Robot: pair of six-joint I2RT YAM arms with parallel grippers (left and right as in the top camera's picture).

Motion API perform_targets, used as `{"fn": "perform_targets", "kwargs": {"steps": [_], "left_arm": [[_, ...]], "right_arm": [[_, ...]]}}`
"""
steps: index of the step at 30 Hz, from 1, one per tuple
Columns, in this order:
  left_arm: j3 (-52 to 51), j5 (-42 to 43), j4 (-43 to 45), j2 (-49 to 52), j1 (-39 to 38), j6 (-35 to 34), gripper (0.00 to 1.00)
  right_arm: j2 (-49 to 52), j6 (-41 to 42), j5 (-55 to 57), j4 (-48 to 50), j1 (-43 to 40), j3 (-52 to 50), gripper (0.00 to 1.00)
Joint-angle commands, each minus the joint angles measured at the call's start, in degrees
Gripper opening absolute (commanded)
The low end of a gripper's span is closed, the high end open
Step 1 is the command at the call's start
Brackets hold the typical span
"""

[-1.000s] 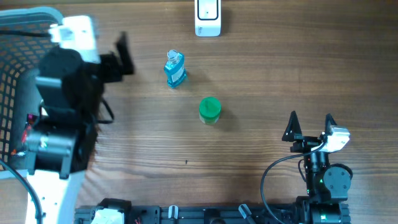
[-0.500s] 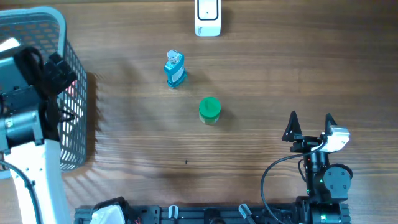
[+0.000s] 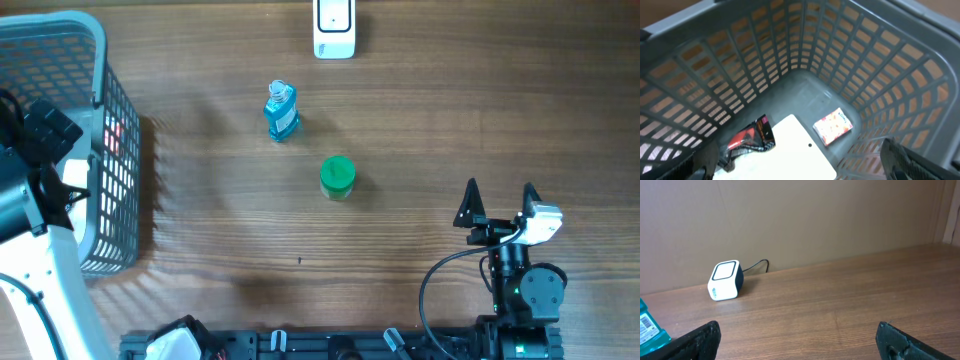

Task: Scan the item barcode
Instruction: 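Reach the left gripper into the basket toward the packaged item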

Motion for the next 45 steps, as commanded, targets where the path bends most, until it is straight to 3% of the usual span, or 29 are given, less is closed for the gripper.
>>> {"fn": "perform_targets", "kwargs": {"steps": [1,5,11,20,24,30,33,40,45], "left_arm": [[-6.12,-0.52,4.02,1.03,0.37,7.04,1.00],[-10.82,-1.18,7.96,4.74,0.85,11.65,1.00],[-11.23,-1.40,7.23,11.23,3.02,12.92,1.00],[-11.17,-0.68,5.27,11.37,6.14,16.72,1.00],[-10.38,6.40,4.17,10.62,9.05,16.72,1.00],[-10.12,6.99,1.97,10.29,13.70,17.70,1.00],[-10.14,6.12,1.42,10.29,14.67,21.68,1.00],[-10.14,4.09,1.55,10.29,14.95,38.53,1.00],[-10.16,4.20,3.61,10.95,14.99,43.15,0.89]], "right_arm": [[-0.48,-1.05,-0.94,0.24,0.22,-0.04,1.00],[-0.48,-1.05,-0.94,0.24,0.22,-0.04,1.00],[-0.48,-1.03,-0.94,0.24,0.22,-0.04,1.00],[-0.48,-1.03,-0.94,0.24,0.24,-0.04,1.00],[-0.48,-1.03,-0.94,0.24,0.22,-0.04,1.00],[-0.48,-1.03,-0.94,0.24,0.22,-0.04,1.00],[-0.48,-1.05,-0.94,0.24,0.22,-0.04,1.00],[-0.48,-1.05,-0.94,0.24,0.22,-0.04,1.00],[-0.48,-1.05,-0.94,0.24,0.22,-0.04,1.00]]}}
